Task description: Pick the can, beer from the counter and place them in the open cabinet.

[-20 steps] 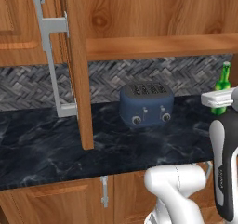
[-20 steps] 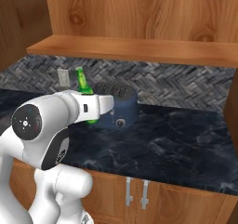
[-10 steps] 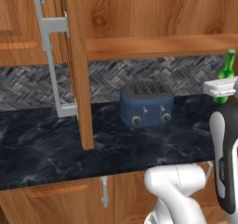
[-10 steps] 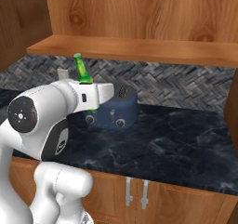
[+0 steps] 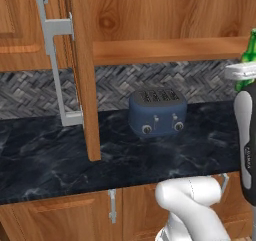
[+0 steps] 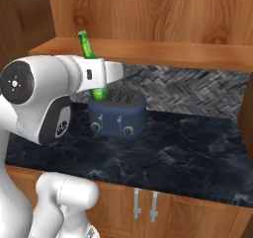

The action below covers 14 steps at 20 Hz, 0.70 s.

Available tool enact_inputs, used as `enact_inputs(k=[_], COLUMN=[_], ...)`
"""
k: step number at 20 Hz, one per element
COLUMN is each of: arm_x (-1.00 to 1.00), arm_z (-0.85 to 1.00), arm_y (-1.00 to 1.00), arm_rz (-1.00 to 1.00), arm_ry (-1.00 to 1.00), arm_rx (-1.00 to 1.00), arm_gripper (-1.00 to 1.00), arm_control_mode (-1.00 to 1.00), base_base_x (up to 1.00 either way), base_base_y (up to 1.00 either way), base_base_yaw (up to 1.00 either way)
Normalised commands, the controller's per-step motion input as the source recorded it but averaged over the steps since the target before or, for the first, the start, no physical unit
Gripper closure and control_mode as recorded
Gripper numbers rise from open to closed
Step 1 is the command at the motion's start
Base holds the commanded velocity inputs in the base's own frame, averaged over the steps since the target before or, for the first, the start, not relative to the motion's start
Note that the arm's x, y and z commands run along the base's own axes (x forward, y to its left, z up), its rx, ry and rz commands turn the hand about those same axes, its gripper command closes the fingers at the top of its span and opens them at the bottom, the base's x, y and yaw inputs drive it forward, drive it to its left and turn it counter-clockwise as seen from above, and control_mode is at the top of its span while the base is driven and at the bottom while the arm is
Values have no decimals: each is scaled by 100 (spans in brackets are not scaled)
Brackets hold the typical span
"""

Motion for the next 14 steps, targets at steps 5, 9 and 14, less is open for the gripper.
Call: enact_inputs(k=[5,9,14], arm_x=[18,38,62], arm_z=[19,10,4], arm_y=[-1,-3,-3], arm_rz=[0,0,0], arm_ry=[0,0,0], arm_rx=[1,5,6], arm_gripper=[100,100,100], arm_control_mode=[-100,-100,-100], base_base_x=[0,0,0], base_base_y=[0,0,0], base_base_yaw=[0,0,0])
